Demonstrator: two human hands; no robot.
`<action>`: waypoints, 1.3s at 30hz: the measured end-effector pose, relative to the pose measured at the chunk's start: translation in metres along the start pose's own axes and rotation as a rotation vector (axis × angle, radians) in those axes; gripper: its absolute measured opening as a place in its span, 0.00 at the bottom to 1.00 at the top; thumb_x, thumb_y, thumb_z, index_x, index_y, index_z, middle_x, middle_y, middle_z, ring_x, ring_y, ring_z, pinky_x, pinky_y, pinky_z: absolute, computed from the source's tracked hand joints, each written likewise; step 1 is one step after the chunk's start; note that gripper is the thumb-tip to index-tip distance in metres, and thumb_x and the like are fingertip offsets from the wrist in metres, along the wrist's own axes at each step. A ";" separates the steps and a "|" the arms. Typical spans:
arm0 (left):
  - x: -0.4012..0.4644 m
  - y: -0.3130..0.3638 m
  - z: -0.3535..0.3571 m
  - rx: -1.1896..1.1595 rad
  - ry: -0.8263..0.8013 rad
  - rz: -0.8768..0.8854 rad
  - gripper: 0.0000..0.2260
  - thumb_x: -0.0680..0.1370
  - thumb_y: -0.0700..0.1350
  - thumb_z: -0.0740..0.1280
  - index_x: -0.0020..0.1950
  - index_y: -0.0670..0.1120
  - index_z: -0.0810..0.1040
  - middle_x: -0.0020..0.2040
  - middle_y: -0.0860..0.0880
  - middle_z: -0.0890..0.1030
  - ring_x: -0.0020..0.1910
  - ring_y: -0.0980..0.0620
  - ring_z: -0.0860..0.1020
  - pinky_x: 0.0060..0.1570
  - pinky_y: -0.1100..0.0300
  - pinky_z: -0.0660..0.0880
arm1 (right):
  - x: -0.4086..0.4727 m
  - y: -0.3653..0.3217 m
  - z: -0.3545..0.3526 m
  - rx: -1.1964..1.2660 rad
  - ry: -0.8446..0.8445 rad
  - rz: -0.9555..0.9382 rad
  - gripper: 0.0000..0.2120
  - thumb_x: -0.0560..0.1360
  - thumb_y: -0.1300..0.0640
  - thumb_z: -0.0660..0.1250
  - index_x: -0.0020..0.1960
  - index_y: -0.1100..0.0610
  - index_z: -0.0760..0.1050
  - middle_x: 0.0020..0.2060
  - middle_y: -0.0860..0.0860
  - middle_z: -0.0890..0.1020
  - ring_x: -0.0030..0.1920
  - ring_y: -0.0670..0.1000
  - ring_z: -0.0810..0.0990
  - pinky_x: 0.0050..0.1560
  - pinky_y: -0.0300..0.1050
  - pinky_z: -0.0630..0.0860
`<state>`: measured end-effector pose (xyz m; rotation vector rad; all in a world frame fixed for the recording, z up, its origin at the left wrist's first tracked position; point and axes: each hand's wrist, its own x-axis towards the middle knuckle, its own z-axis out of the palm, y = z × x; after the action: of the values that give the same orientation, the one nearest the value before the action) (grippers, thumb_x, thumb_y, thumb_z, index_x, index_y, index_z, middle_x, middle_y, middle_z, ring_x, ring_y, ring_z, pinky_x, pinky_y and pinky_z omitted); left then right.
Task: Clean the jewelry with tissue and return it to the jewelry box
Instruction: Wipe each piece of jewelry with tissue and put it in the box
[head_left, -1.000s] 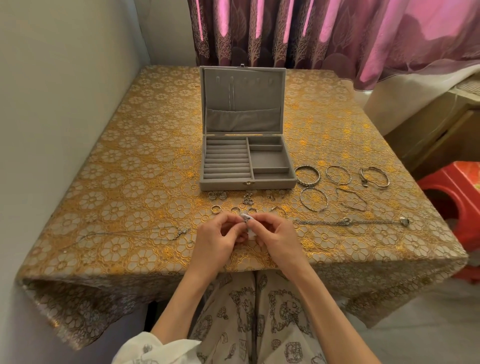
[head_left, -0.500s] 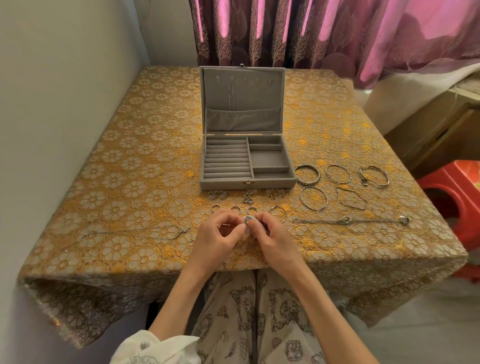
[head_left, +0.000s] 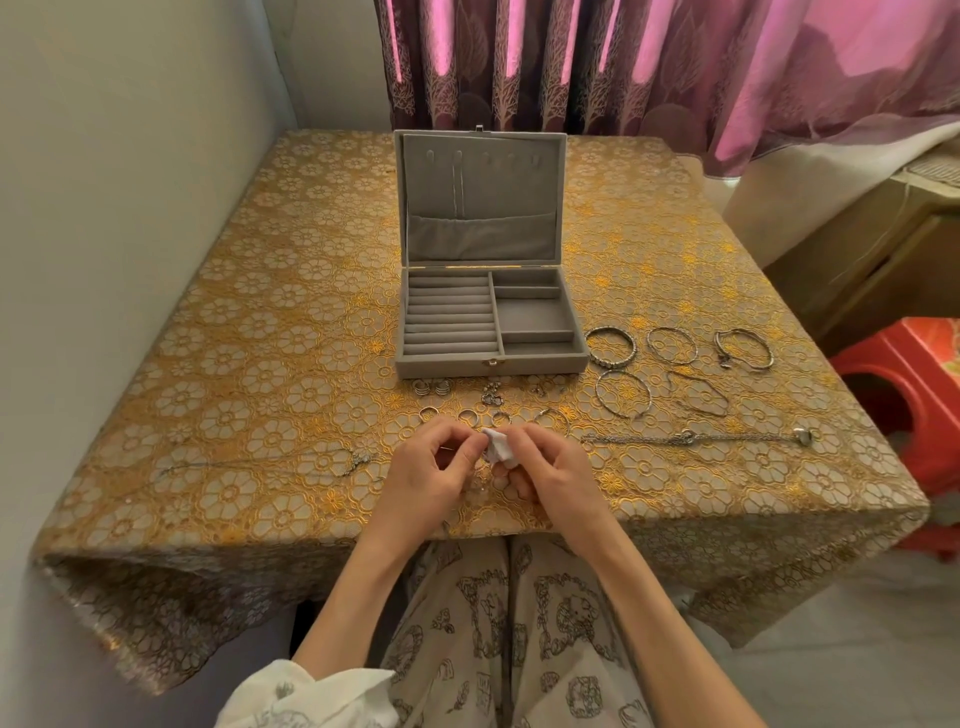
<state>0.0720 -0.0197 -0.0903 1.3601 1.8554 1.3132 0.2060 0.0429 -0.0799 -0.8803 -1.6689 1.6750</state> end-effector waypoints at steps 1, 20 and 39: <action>0.000 0.001 0.000 -0.003 0.008 0.004 0.04 0.76 0.44 0.66 0.42 0.48 0.79 0.40 0.54 0.78 0.37 0.61 0.75 0.38 0.68 0.71 | 0.000 0.000 0.000 0.031 0.018 0.018 0.11 0.79 0.59 0.59 0.50 0.63 0.78 0.30 0.52 0.78 0.25 0.41 0.73 0.26 0.32 0.66; -0.001 0.011 -0.007 -0.146 -0.076 -0.086 0.02 0.74 0.43 0.69 0.43 0.44 0.79 0.39 0.49 0.78 0.35 0.59 0.75 0.35 0.66 0.74 | 0.004 0.006 -0.001 -0.342 -0.095 -0.034 0.07 0.77 0.53 0.62 0.46 0.56 0.76 0.35 0.47 0.75 0.32 0.40 0.70 0.32 0.32 0.67; 0.023 0.067 -0.049 -0.227 -0.012 -0.120 0.05 0.78 0.41 0.62 0.44 0.42 0.75 0.37 0.47 0.81 0.38 0.53 0.80 0.43 0.60 0.77 | 0.000 -0.025 -0.004 -0.197 -0.263 -0.086 0.07 0.78 0.58 0.60 0.43 0.54 0.73 0.34 0.45 0.73 0.32 0.40 0.69 0.32 0.31 0.65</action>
<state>0.0529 -0.0159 -0.0059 1.1205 1.6930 1.4015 0.2088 0.0459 -0.0549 -0.6881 -2.0467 1.6445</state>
